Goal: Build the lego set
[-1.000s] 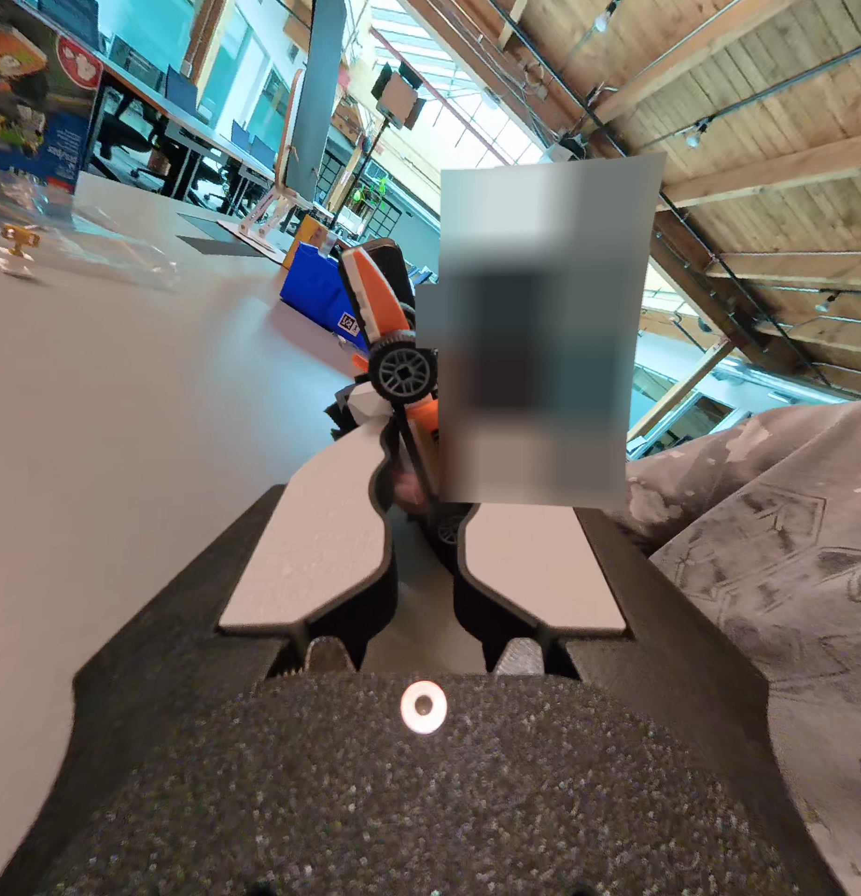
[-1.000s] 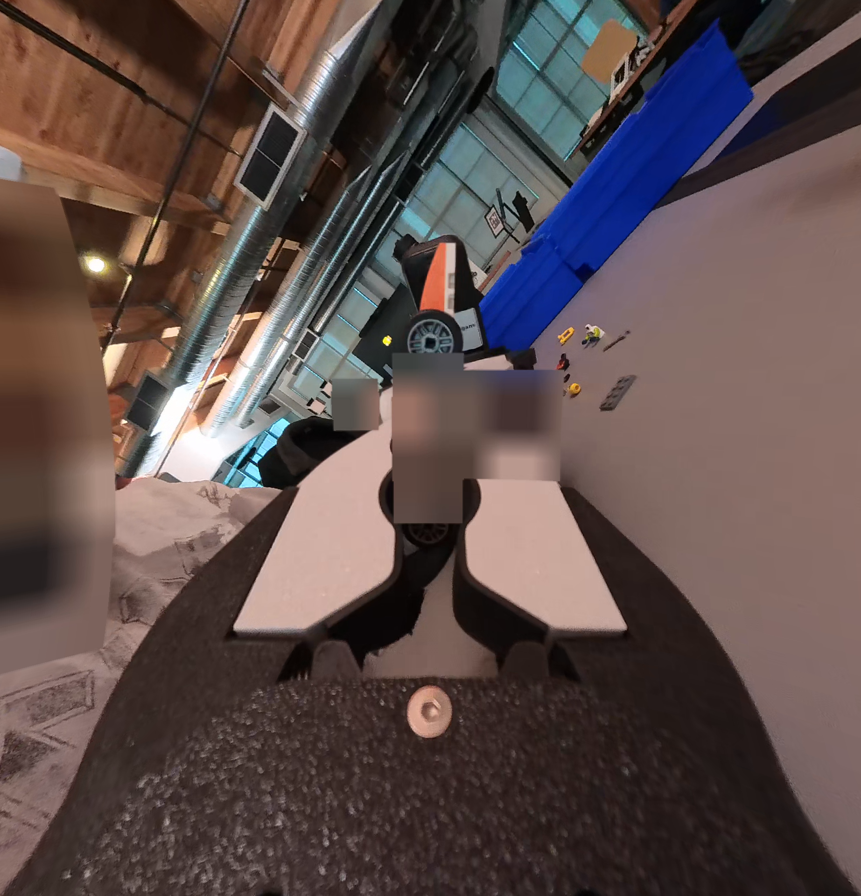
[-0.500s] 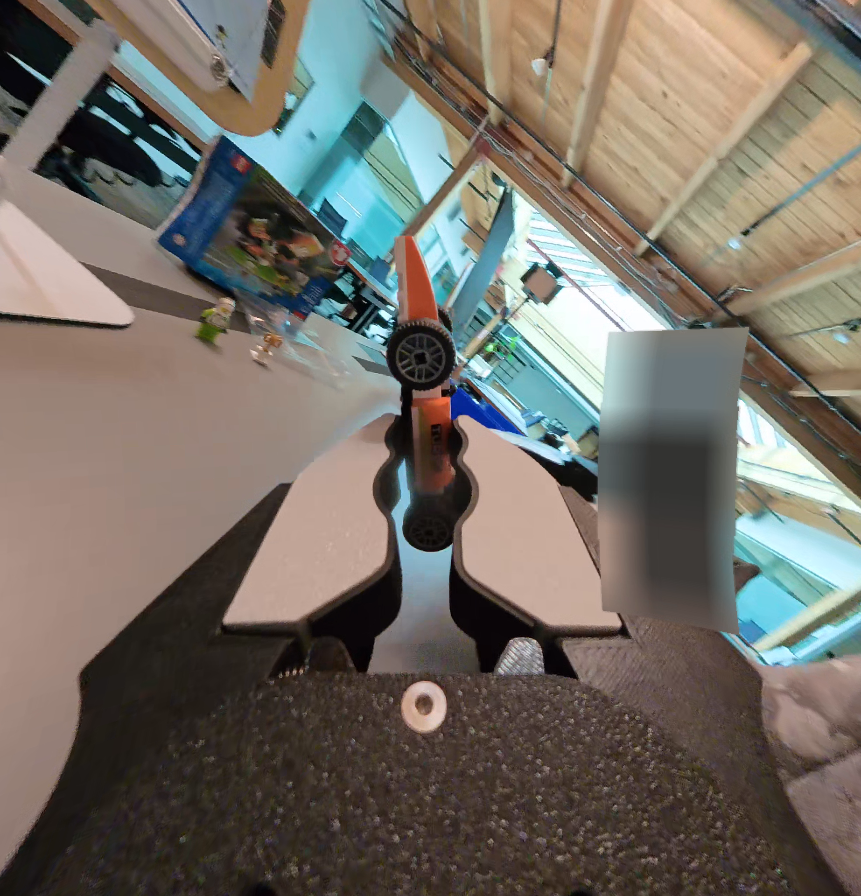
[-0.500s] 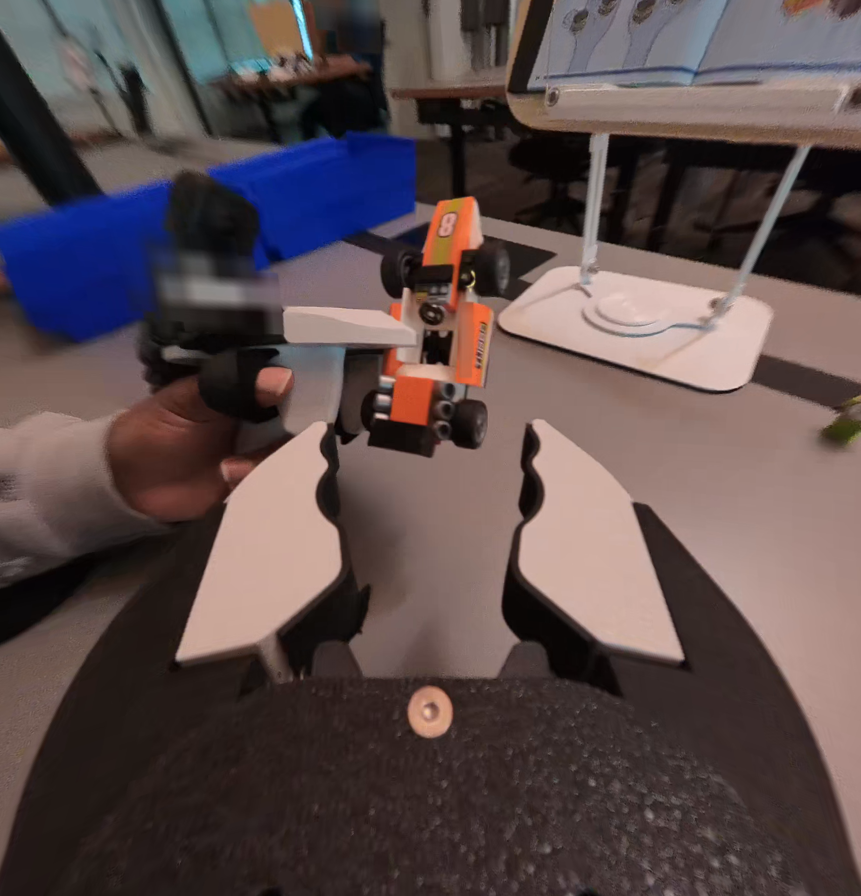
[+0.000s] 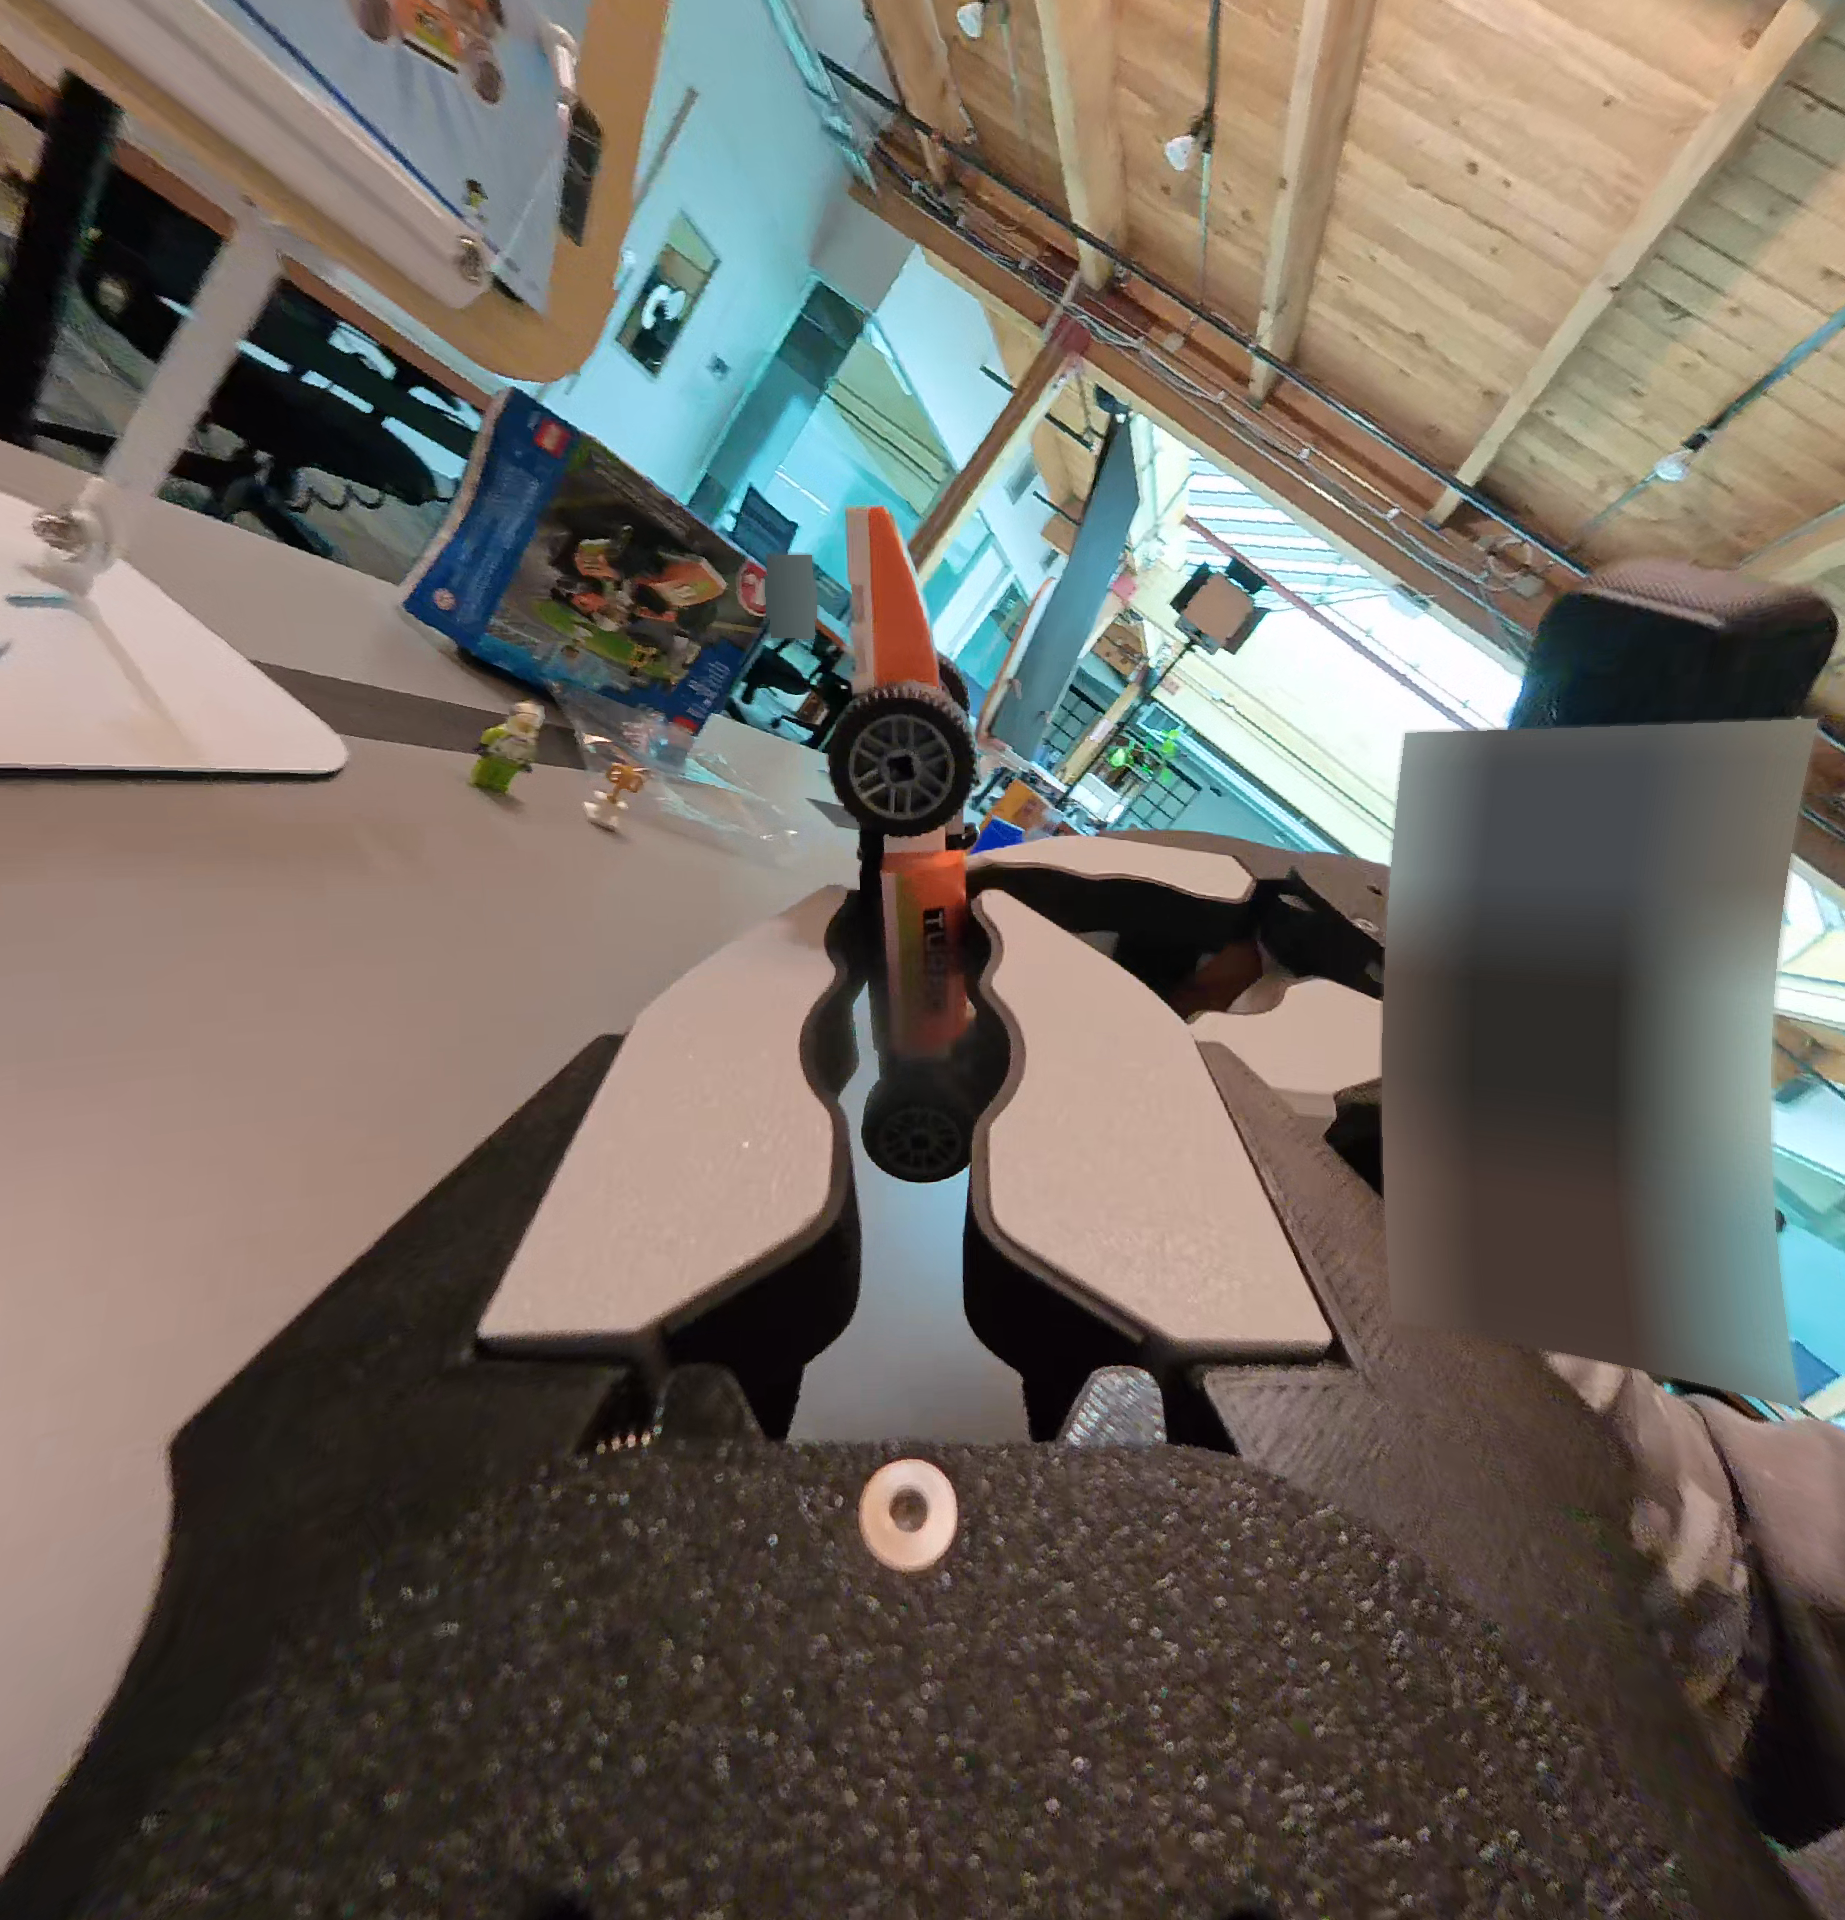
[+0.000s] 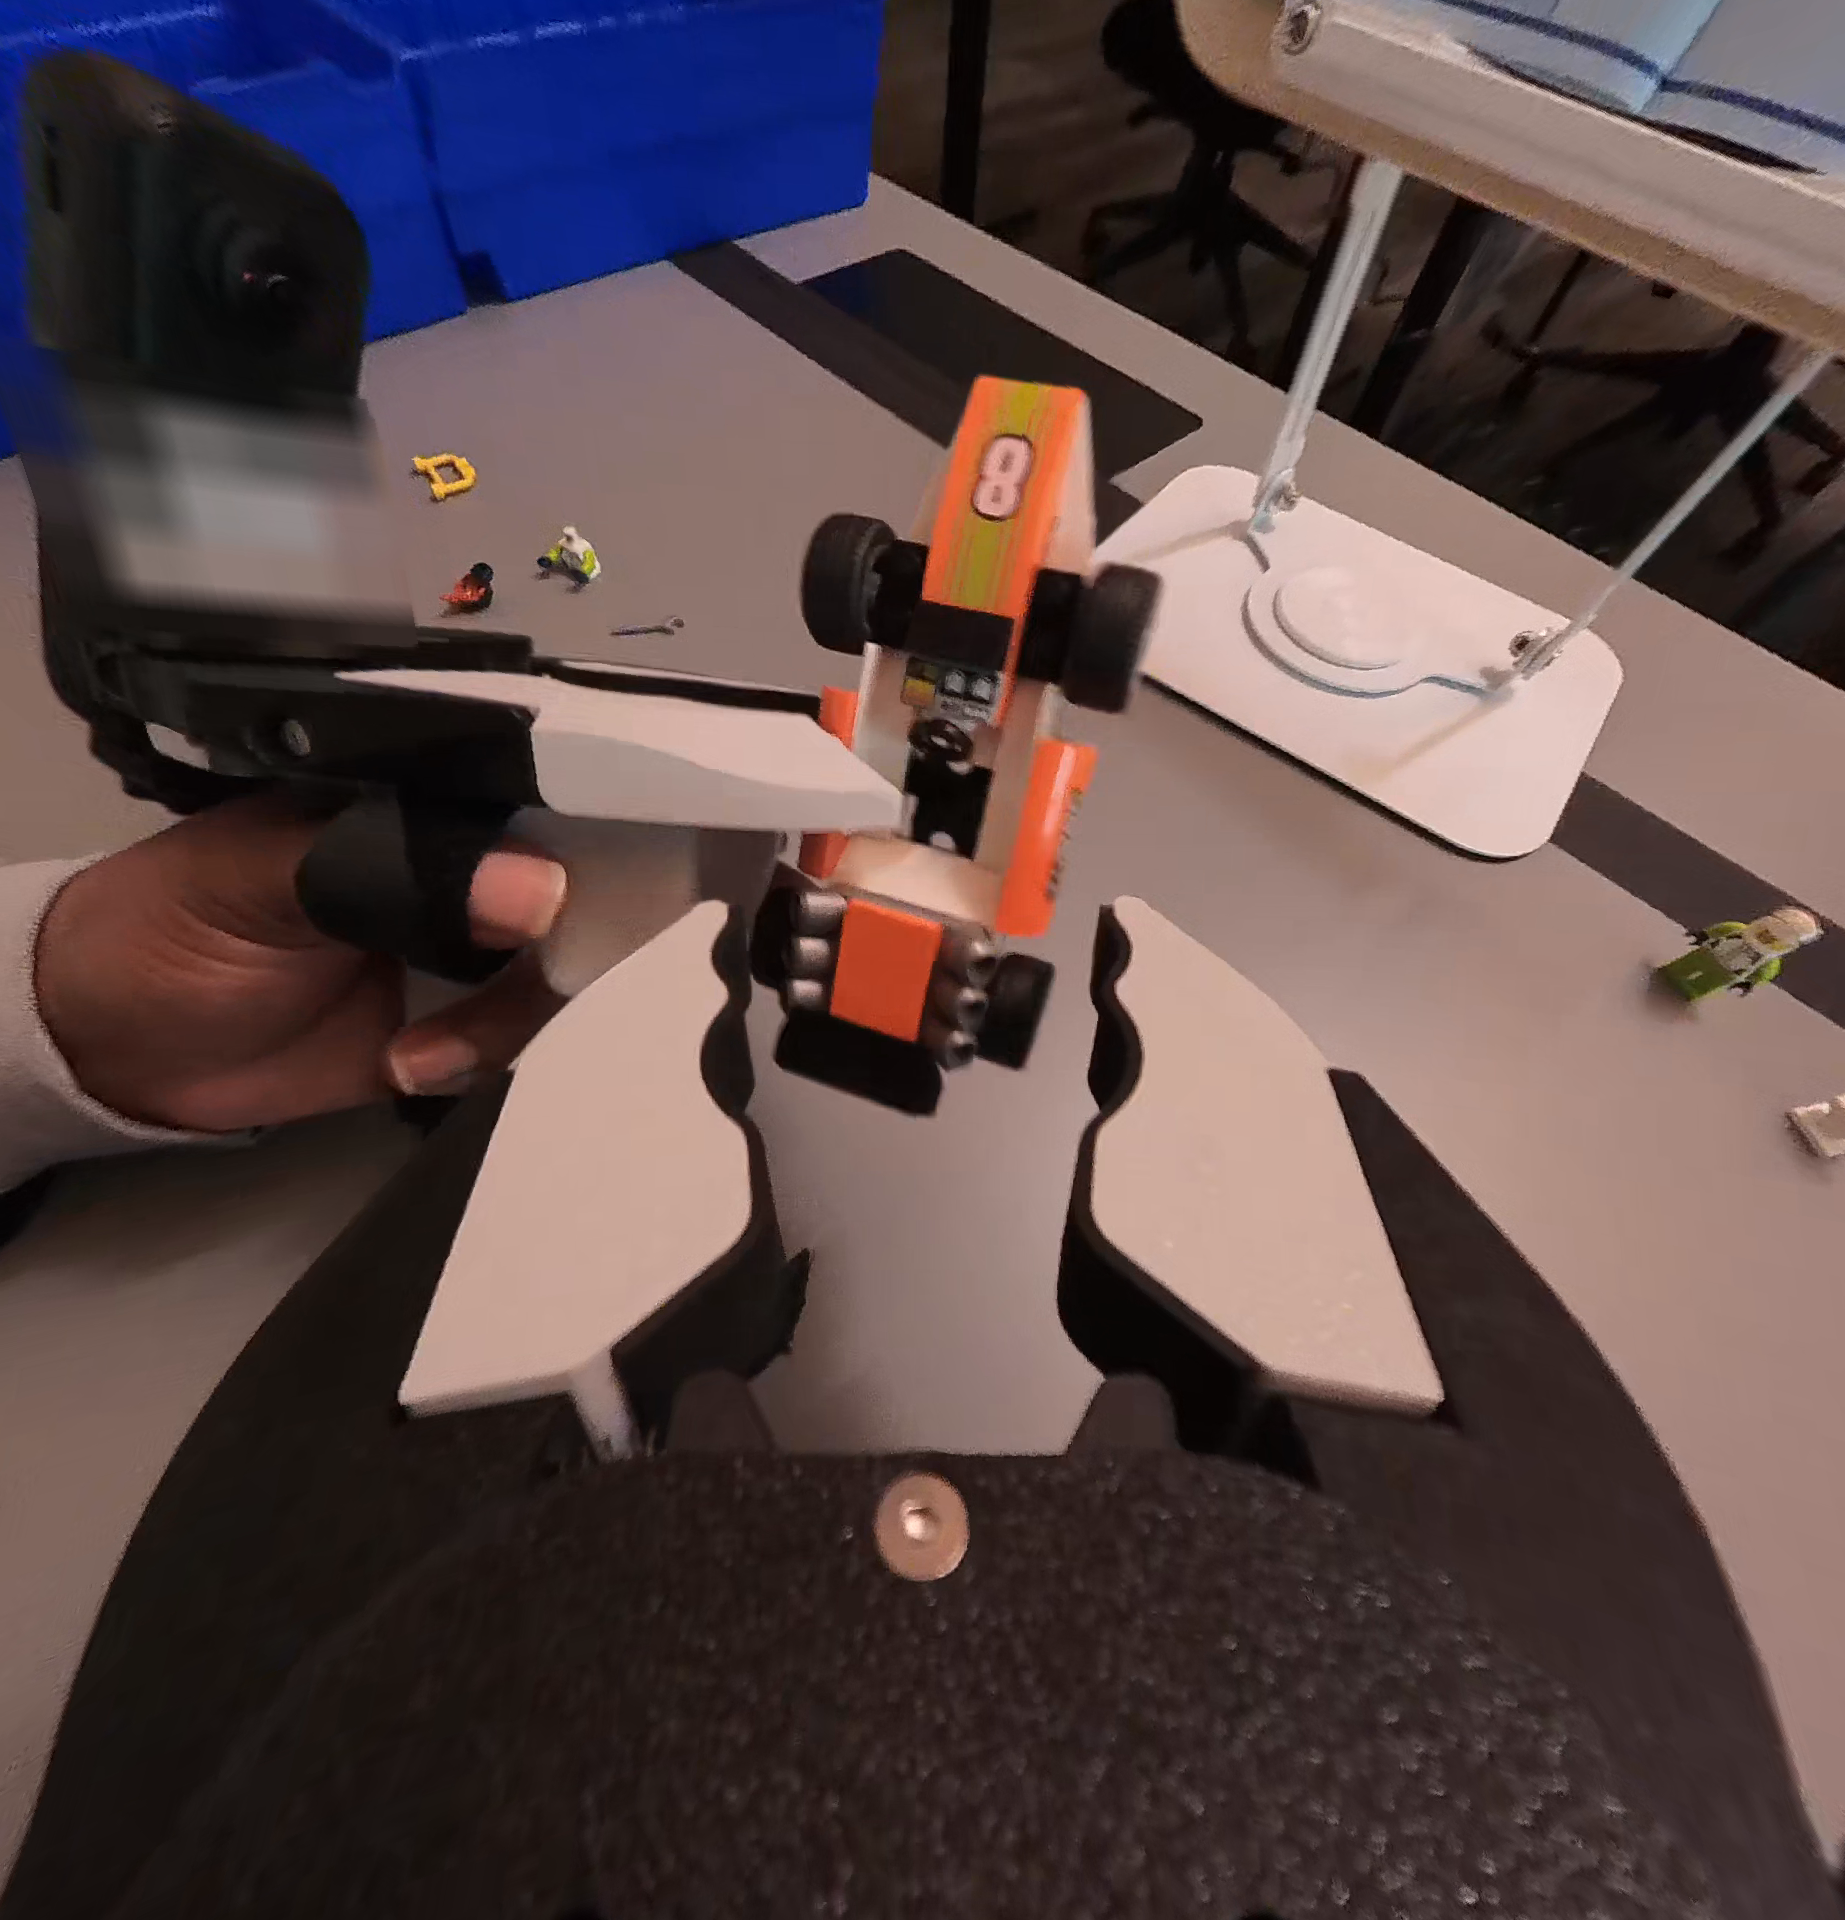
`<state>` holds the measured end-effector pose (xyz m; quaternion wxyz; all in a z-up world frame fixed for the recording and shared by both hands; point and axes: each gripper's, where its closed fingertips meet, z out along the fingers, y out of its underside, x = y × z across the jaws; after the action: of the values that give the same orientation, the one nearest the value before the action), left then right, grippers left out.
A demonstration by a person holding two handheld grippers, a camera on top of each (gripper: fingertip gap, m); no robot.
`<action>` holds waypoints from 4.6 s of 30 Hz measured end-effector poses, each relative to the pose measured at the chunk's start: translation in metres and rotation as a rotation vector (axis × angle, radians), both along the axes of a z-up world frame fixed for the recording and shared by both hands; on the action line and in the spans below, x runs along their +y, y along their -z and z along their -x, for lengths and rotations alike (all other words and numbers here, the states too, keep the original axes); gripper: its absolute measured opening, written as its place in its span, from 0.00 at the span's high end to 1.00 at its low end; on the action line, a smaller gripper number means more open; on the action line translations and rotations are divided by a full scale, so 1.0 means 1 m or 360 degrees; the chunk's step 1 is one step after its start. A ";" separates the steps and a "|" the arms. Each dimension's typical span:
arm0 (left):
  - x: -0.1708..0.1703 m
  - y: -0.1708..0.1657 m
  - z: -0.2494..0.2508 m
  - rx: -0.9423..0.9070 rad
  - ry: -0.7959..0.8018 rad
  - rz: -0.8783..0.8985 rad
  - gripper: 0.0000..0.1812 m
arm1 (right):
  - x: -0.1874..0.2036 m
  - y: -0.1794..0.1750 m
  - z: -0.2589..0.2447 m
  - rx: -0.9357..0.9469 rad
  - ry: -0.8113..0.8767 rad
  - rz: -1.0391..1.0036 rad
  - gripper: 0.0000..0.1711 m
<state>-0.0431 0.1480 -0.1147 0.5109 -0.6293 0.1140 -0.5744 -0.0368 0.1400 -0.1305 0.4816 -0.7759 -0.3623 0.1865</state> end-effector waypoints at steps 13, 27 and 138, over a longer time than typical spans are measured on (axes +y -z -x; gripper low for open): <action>-0.016 0.004 -0.022 0.0180 0.0058 -0.0137 0.89 | 0.004 0.009 -0.016 -0.0415 -0.0088 -0.0048 0.69; 0.049 0.023 0.078 0.0799 -0.0236 -0.0344 0.90 | -0.019 0.074 -0.036 -0.1613 -0.1531 0.0444 0.69; 0.089 0.050 0.128 0.1126 -0.0778 -0.0280 0.99 | 0.088 0.114 -0.270 -0.1708 -0.0817 0.0851 0.69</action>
<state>-0.1707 0.2373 -0.1650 0.6131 -0.7498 0.1781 -0.1738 0.2333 0.2282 -0.2447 -0.0358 -0.7431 -0.6673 -0.0341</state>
